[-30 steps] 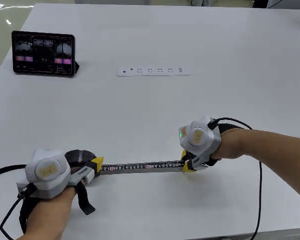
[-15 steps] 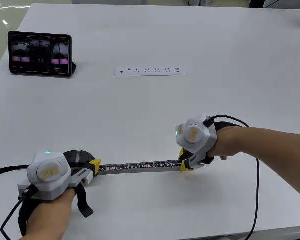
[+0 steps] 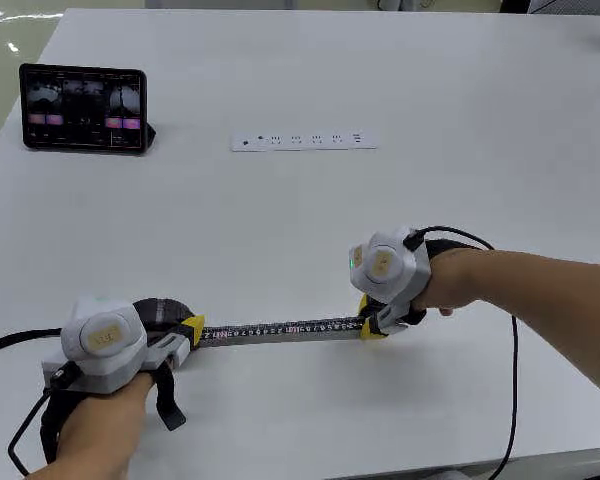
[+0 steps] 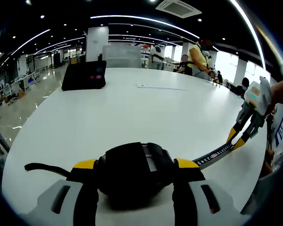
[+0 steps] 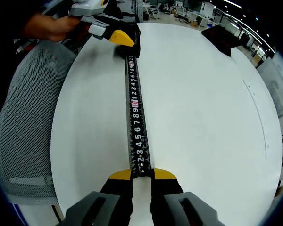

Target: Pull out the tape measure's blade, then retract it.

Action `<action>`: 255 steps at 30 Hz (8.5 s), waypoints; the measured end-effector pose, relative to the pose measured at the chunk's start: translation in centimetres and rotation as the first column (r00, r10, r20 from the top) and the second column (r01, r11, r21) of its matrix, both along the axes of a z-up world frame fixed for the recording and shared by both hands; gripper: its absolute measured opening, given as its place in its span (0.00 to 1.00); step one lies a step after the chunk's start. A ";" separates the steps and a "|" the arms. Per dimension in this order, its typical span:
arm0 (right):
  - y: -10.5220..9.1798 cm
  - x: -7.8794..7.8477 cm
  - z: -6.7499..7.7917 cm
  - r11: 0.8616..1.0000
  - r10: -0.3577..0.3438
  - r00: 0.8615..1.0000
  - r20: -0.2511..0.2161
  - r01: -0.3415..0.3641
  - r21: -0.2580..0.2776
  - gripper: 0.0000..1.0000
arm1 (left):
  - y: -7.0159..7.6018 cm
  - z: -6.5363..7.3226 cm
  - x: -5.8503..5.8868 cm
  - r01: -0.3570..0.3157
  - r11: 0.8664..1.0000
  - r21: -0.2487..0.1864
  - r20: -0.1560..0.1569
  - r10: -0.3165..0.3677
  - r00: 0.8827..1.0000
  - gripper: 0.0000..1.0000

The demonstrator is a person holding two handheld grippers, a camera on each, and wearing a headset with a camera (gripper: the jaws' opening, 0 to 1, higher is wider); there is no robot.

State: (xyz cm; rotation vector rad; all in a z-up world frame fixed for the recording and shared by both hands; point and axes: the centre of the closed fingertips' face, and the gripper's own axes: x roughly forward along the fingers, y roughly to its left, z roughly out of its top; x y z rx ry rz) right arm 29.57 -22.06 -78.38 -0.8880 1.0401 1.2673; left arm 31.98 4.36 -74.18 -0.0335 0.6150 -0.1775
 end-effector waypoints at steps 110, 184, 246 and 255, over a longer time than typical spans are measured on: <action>3.4 -0.1 0.0 0.998 -0.041 0.999 -0.016 0.040 -0.039 0.10 | 0.0 -0.5 -0.2 0.016 1.000 0.010 -0.063 -0.016 0.998 0.61; 6.8 -0.2 0.1 1.000 -0.001 1.000 0.010 0.001 0.030 0.10 | -0.1 -0.6 -0.1 0.022 1.000 0.005 -0.061 -0.022 0.998 0.61; 9.0 -0.1 0.1 0.998 0.023 1.000 0.004 -0.023 0.050 0.10 | -0.1 -0.8 -0.3 0.071 0.996 -0.044 -0.097 -0.075 0.992 0.60; 9.3 -0.1 0.1 0.998 0.027 1.000 0.004 -0.027 0.050 0.10 | -0.2 -0.9 -0.3 0.070 0.996 -0.049 -0.101 -0.074 0.992 0.60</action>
